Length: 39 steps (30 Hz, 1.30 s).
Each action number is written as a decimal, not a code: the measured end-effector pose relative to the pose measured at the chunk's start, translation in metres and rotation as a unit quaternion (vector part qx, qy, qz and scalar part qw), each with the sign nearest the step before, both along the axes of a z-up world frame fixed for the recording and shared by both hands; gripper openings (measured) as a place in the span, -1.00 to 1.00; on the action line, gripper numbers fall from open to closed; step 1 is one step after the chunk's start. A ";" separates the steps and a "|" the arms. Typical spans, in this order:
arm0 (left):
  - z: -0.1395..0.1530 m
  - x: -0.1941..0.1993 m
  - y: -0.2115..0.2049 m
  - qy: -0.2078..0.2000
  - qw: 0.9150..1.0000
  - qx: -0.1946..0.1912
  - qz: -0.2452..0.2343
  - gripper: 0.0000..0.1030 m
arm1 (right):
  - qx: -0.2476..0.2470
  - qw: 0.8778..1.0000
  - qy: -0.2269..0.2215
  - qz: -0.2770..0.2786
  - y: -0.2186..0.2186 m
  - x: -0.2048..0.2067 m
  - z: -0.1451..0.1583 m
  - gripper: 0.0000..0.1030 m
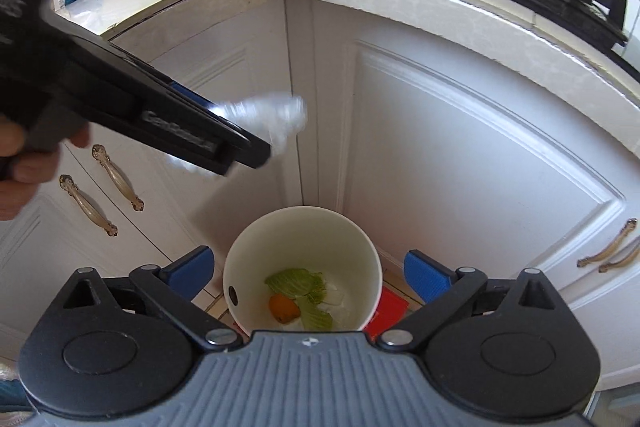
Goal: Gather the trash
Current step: 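Open the right tool over the bin while the left tool releases the bag, then move both tools back over the counter toward the paper cup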
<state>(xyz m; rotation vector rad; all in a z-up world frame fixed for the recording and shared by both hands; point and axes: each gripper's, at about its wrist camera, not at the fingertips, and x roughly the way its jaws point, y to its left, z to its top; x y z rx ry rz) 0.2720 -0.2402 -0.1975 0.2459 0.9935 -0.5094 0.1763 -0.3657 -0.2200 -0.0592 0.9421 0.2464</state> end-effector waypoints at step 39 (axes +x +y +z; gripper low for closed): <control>0.138 -0.088 0.240 -0.119 0.963 0.017 0.241 0.69 | 0.039 0.977 -0.024 0.207 0.175 0.067 0.152 1.00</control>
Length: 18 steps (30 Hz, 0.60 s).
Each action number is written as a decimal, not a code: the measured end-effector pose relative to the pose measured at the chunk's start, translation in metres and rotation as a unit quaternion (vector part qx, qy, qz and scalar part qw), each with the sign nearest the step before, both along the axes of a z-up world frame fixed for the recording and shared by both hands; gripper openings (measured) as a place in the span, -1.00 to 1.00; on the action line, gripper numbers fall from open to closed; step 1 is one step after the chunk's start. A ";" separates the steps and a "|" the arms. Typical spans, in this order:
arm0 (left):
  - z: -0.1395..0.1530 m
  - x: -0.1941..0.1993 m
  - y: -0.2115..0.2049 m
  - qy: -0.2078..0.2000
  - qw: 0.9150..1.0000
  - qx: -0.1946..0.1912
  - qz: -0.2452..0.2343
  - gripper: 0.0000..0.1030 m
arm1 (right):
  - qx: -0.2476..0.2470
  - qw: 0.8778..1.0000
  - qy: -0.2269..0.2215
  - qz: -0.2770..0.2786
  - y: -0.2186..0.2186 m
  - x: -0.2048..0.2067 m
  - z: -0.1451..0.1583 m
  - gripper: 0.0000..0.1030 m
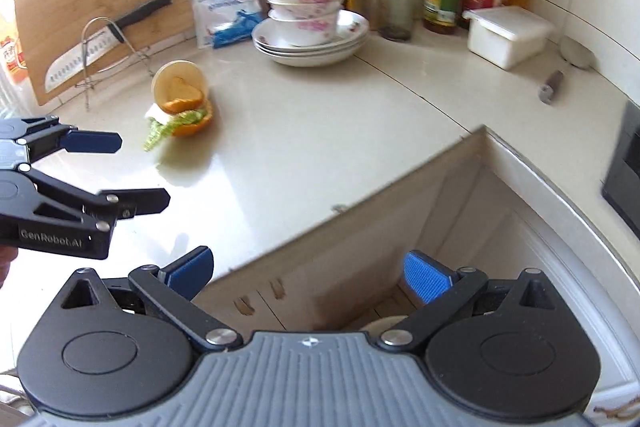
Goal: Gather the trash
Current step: 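Move both tools back over the counter toward the paper cup, then close the right tool on the white paper cup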
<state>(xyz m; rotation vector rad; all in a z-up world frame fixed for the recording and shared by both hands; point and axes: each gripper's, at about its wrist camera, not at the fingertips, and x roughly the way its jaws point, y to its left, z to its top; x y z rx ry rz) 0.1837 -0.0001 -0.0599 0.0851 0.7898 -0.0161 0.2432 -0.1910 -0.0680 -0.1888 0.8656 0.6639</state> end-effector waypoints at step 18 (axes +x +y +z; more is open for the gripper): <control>-0.008 -0.008 0.087 -0.015 0.993 -0.039 0.110 0.69 | -0.096 0.973 -0.007 0.210 0.252 0.117 0.042 0.99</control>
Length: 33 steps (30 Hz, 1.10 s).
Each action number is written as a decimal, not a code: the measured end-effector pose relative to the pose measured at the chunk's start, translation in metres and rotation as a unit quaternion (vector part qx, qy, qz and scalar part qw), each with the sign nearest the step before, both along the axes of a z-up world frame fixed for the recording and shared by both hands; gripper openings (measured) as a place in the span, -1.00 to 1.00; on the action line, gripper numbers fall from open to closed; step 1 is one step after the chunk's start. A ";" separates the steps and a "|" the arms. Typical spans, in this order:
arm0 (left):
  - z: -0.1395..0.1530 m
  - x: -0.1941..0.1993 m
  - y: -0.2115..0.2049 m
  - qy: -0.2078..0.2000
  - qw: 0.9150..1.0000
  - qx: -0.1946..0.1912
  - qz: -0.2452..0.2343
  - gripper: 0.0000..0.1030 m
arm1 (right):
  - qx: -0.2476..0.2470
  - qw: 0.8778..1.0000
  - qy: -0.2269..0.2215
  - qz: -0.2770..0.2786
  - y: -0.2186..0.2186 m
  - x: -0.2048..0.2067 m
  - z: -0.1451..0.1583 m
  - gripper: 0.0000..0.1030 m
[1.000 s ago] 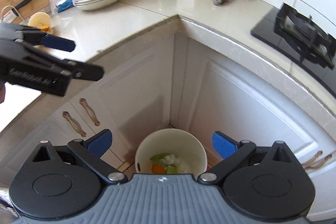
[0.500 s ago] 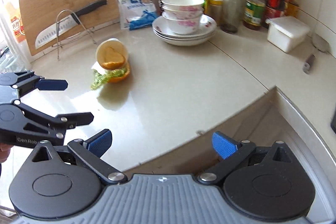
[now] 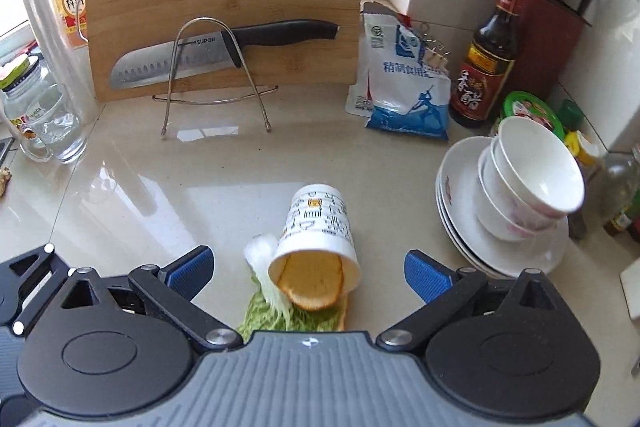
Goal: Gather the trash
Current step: 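Close the right tool on the white paper cup, then lift the paper cup with the right tool while the left tool reaches the orange peel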
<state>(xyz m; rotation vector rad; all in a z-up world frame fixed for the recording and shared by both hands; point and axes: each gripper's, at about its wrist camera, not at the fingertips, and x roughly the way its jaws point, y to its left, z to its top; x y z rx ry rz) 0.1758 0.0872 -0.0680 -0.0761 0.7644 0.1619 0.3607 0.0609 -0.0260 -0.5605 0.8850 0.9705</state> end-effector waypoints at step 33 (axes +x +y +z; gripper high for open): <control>0.000 0.020 0.002 0.000 1.000 0.002 -0.029 0.69 | 0.077 0.990 0.097 -0.067 -0.031 0.018 -0.013 0.25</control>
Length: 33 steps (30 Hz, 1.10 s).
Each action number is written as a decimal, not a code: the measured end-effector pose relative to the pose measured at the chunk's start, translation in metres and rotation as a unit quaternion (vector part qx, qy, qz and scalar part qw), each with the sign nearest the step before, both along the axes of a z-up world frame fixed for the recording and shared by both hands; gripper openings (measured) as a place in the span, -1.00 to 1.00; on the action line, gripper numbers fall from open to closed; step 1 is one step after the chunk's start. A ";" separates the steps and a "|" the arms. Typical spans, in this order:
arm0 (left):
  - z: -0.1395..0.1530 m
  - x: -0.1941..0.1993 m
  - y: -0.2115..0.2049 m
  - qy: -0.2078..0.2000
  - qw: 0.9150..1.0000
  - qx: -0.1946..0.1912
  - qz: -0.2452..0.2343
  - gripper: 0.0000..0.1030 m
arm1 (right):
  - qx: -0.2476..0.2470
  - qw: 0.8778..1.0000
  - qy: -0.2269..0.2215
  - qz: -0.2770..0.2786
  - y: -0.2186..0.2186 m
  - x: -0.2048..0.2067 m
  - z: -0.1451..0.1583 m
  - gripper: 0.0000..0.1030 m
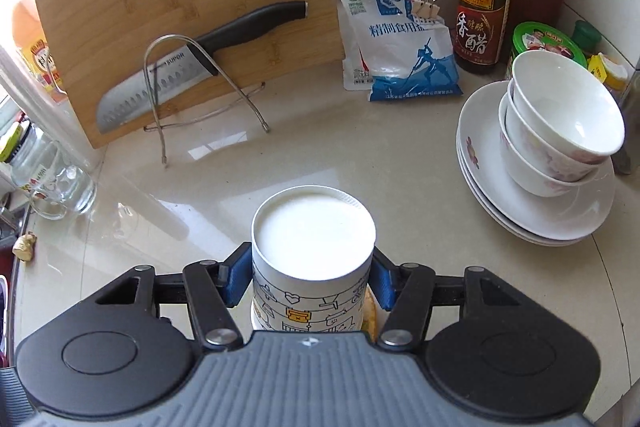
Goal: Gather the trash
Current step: 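Lift the paper cup with the right tool while the left tool reaches the orange peel, then grasp the orange peel with the left tool while the right tool holds the cup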
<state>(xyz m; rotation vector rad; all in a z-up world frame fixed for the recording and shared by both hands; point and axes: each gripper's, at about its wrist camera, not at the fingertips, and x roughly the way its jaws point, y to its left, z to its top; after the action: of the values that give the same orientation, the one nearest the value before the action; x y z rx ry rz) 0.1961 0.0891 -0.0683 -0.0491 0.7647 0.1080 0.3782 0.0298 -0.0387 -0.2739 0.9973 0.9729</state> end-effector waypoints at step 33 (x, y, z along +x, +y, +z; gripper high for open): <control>-0.037 0.140 0.038 0.043 0.992 -0.002 -0.116 0.68 | 0.051 0.991 0.002 -0.122 -0.111 -0.002 -0.010 0.25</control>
<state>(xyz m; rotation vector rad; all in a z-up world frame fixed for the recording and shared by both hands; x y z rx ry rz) 0.3357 0.1275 -0.1057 0.0412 0.8524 -0.1129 0.3764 -0.0813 -0.0489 -0.0631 0.9565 0.7990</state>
